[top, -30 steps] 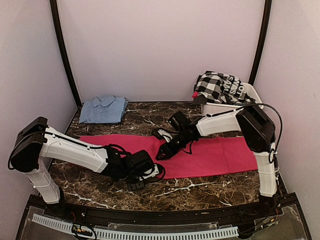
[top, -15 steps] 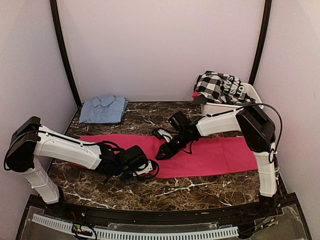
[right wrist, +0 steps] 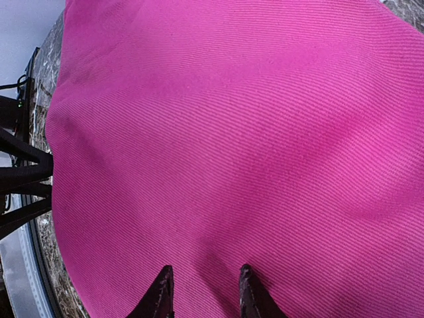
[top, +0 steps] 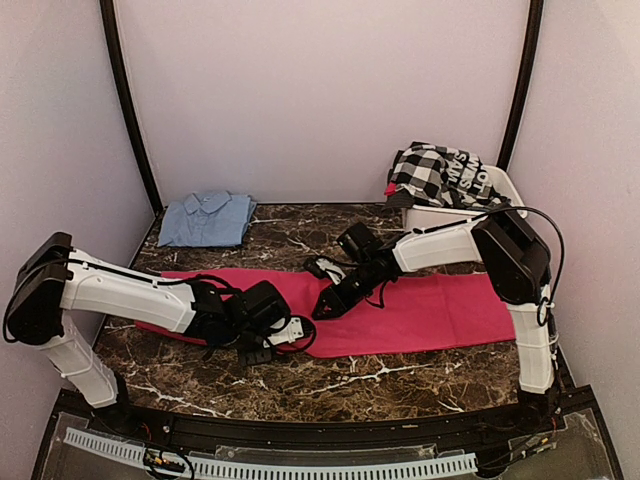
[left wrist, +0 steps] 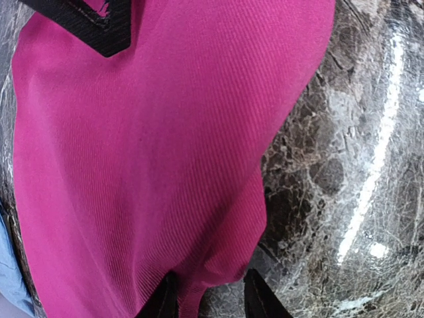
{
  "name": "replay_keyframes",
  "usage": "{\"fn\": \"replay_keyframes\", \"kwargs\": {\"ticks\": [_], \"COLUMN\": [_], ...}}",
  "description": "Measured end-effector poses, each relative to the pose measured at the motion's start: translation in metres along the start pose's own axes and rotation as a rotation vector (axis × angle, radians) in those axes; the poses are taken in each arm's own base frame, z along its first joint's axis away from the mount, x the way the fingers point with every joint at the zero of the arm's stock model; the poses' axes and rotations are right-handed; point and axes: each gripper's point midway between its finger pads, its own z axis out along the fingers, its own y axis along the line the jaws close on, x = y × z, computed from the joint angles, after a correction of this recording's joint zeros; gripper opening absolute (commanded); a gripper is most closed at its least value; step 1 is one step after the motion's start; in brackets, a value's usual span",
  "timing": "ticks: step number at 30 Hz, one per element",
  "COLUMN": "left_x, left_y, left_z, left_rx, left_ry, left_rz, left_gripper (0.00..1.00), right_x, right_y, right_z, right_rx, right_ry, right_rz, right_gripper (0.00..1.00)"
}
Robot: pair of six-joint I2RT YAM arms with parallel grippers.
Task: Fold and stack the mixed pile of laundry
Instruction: Smooth out the rectangle-folded trousers at the center of the board.
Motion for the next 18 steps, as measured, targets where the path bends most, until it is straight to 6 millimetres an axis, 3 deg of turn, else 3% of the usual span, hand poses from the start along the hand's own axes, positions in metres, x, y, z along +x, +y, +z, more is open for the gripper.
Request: {"fn": "replay_keyframes", "kwargs": {"ticks": [18], "left_x": [-0.001], "left_y": [-0.030], "left_z": [0.006], "left_rx": [0.165], "left_ry": [-0.016], "left_rz": [0.017], "left_gripper": [0.26], "right_x": [0.000], "right_y": [0.000], "right_z": [0.000], "right_rx": [-0.002], "right_ry": [0.000], "right_rz": [0.001], "right_gripper": [0.31]}}
